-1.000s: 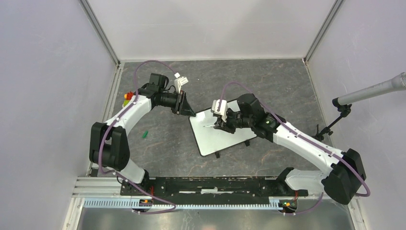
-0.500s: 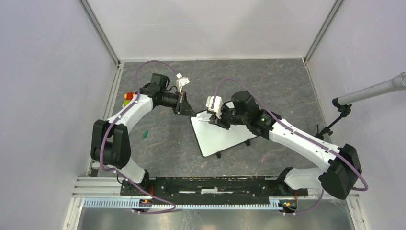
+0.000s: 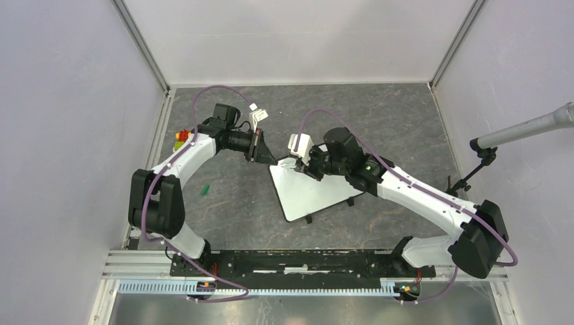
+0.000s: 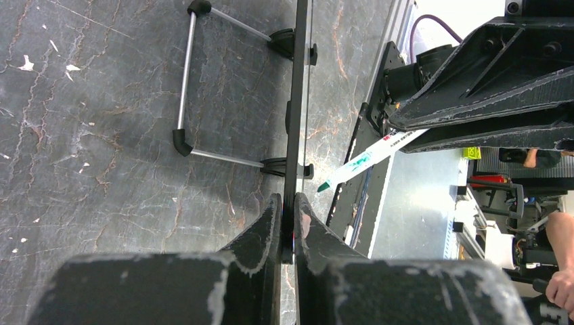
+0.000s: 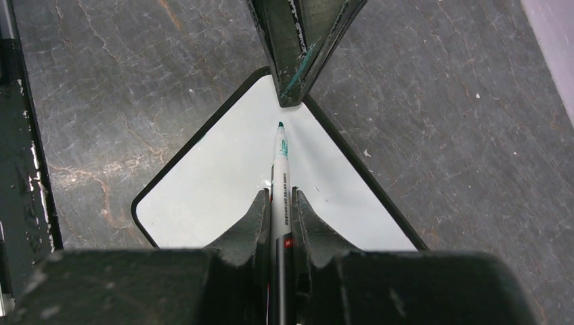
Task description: Write a sentence on the whiteboard
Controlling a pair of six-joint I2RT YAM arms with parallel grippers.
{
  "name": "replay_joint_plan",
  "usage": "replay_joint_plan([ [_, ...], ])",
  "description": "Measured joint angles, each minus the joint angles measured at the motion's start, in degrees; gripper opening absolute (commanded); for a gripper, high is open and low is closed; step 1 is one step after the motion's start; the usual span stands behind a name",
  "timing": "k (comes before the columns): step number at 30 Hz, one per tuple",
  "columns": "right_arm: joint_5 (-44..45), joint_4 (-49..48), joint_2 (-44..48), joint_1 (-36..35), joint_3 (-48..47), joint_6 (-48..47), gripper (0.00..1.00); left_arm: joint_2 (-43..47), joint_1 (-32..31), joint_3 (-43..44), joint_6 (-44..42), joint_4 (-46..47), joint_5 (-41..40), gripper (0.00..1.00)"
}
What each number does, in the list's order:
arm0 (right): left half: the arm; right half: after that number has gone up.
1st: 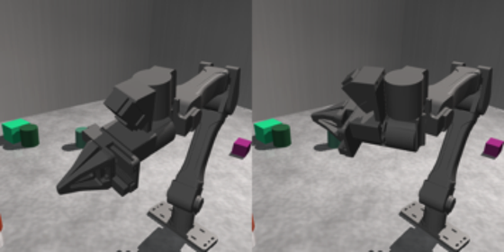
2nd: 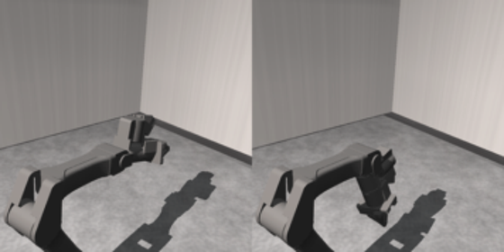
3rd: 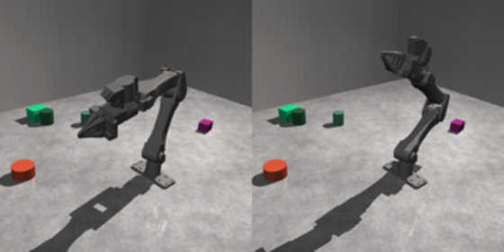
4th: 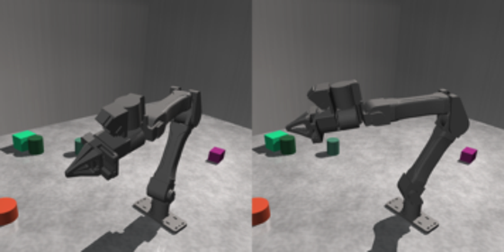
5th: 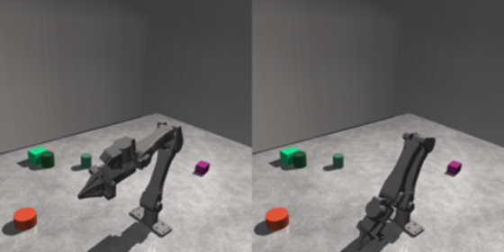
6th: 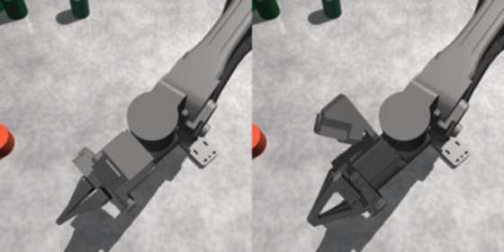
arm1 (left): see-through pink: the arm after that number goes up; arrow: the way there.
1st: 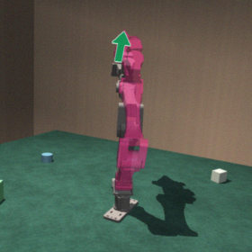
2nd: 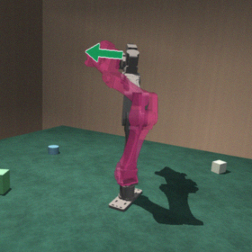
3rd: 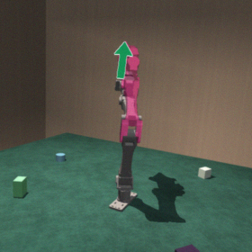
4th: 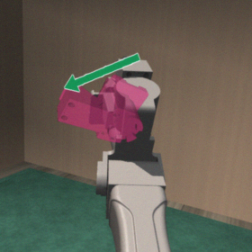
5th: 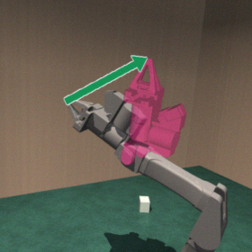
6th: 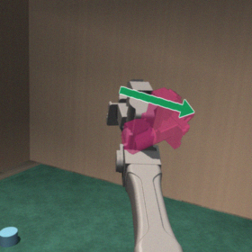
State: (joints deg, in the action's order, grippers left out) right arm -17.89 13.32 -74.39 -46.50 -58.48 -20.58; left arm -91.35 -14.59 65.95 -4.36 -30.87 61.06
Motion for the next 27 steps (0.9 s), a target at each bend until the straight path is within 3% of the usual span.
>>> replay_joint_plan([
  [27,3.06,-0.35,-3.69,-2.27,-2.1,-0.13,0.0,-0.11,0.0,0.0,-0.04,0.0,0.02,0.03],
])
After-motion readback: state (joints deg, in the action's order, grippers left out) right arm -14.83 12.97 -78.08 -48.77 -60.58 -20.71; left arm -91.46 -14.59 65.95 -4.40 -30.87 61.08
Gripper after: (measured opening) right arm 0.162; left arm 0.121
